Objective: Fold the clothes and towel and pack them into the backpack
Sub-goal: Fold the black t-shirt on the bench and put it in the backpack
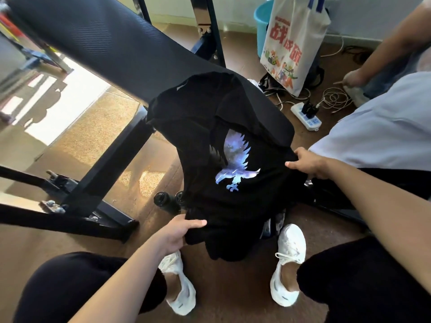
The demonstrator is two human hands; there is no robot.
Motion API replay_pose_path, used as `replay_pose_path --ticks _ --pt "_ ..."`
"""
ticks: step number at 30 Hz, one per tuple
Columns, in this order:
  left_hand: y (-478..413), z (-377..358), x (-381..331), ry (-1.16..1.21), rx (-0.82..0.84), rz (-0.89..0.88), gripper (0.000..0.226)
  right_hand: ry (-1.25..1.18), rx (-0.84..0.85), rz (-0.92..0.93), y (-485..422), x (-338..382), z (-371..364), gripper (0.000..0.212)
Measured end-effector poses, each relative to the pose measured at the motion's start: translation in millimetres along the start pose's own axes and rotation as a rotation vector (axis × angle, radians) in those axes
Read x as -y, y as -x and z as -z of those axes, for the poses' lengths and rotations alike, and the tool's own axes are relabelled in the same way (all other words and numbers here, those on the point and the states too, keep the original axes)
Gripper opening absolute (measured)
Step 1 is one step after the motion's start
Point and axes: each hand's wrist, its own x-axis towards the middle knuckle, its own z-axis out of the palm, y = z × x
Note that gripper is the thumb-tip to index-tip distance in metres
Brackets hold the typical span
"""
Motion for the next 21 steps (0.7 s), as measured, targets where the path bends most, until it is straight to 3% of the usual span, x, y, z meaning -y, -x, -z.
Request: replay_pose_path --ticks 3,5,6,8,10,13,17,21 --pt "10 7 -9 -0.107 0.064 -0.006 0.056 -0.010 0.092 0.009 7 0 1 0.086" --pt "15 12 -19 -0.199 -0.011 -0.038 0.051 0.029 0.097 0.046 11 2 1 0.096" --pt "18 14 -25 -0.243 -0.052 -0.070 0.043 0.080 0.054 0.060 13 3 2 0.089" --pt "18 21 -36 -0.315 -0.109 -0.125 0.030 0.223 -0.098 0.070 17 6 4 0.056" --pt "17 30 -43 -0.382 -0.143 -0.171 0.030 0.346 -0.174 0.062 22 8 7 0.027" --pt "13 40 -47 -0.393 -0.243 -0.229 0.033 0.386 -0.222 0.052 20 7 9 0.023" --pt "6 41 -54 -0.137 -0.367 -0.194 0.036 -0.014 -0.230 0.034 11 9 6 0.044" --pt "9 37 -65 0.018 -0.381 -0.106 0.046 -0.525 -0.079 -0.115 10 16 4 0.050"
